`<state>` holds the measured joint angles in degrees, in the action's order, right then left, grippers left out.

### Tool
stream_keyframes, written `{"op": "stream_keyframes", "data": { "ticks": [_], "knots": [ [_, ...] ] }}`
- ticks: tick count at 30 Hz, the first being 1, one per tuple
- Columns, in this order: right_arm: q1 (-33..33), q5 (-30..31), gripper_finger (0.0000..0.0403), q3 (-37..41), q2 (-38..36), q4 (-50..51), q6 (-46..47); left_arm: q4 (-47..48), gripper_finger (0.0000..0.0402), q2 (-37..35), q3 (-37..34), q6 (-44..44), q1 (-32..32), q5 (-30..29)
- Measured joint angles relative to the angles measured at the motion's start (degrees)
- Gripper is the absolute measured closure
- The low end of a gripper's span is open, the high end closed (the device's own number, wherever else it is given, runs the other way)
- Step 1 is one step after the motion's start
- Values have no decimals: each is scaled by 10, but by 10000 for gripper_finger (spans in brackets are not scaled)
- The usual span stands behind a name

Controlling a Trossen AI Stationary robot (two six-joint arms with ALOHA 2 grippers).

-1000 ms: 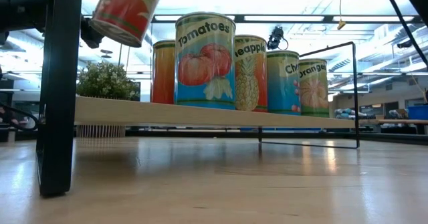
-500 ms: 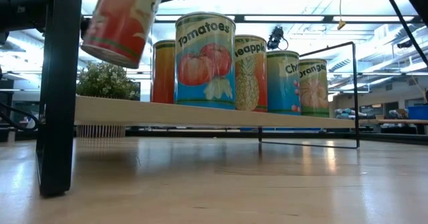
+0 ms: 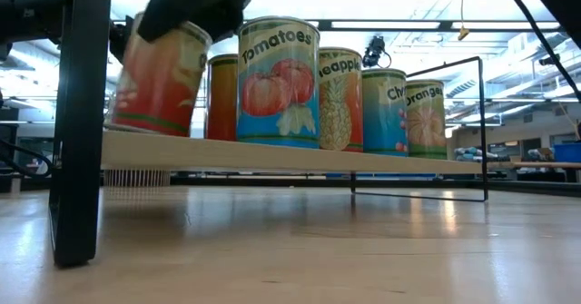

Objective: Pick and place cans onto a shelf
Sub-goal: Put the canned pineapple on the shelf, then return to Home Position

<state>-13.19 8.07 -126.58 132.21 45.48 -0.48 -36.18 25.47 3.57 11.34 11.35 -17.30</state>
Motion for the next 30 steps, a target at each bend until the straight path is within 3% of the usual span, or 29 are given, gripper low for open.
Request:
{"op": "stream_keyframes", "data": {
  "ticks": [14, 23, 30],
  "knots": [
    [4, -19, 59, 8, 1, 24, 19, 0, 2, 0, 0, 0, 0, 0],
    [4, -18, 17, 8, -1, 21, 24, 0, 2, 0, 0, 0, 0, 0],
    [4, -14, 12, -8, -3, 23, 24, 0, 2, 0, 0, 0, 0, 0]
  ]
}}
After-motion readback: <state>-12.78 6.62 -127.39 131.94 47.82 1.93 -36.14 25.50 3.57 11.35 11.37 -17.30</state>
